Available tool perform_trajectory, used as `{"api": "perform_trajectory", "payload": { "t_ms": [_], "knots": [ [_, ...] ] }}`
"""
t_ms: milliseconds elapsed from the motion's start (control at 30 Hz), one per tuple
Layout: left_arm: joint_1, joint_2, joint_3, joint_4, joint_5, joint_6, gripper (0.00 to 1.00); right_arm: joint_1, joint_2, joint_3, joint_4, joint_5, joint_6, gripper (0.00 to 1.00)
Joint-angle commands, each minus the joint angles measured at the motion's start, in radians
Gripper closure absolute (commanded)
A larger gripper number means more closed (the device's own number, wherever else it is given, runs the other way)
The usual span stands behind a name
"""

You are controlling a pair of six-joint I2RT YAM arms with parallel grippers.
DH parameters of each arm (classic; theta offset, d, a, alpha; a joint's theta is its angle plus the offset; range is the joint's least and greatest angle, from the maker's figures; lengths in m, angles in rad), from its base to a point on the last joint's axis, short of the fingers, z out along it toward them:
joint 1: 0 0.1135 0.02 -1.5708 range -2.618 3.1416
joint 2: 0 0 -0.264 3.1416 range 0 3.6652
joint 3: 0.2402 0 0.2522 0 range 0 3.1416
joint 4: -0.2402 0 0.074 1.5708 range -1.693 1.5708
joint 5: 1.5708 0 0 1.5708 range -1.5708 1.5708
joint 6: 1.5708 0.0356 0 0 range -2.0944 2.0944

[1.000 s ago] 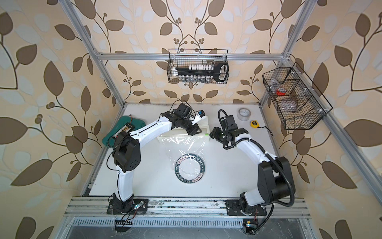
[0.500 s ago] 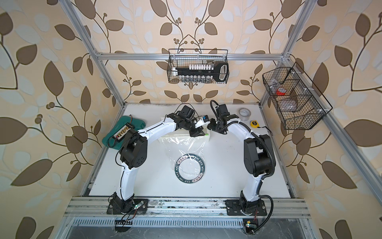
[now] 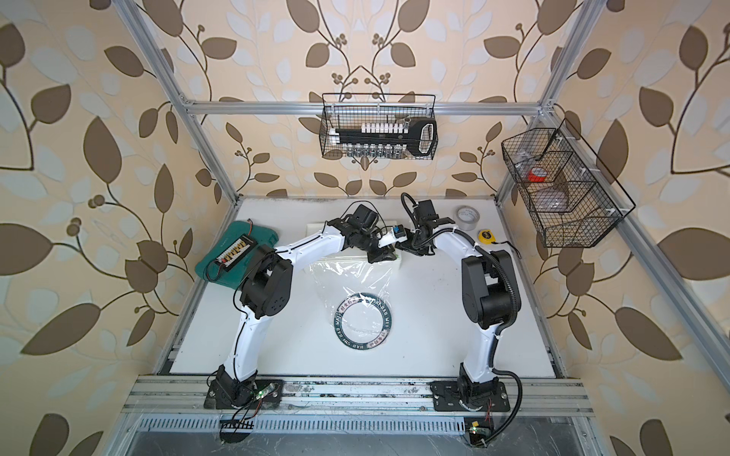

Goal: Wrap the plate with plastic wrap
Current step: Tear off the plastic wrap from the plastic wrap cutting box.

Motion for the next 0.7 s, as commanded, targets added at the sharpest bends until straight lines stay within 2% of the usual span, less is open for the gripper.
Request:
{"api": "perform_trajectory", "payload": {
  "t_ms": [0,200,533,667],
  "knots": [
    [-0.012,0.017,0.04,-0.005,0.028,0.021,0.71,-0.002,0.038,0.016,-0.033,-0.007,-0.021,0.51],
    [-0.021,0.026,0.043,-0.016,0.033,0.029,0.76,-0.001,0.042,0.01,-0.029,-0.02,-0.018,0.55],
    [-0.027,0.041,0.044,-0.05,0.001,0.072,0.92,-0.002,0.053,-0.005,-0.022,-0.04,-0.024,0.57],
    [-0.028,0.042,0.04,-0.051,-0.005,0.087,0.96,0.0,0.061,0.004,-0.048,-0.011,-0.038,0.58]
  ]
}}
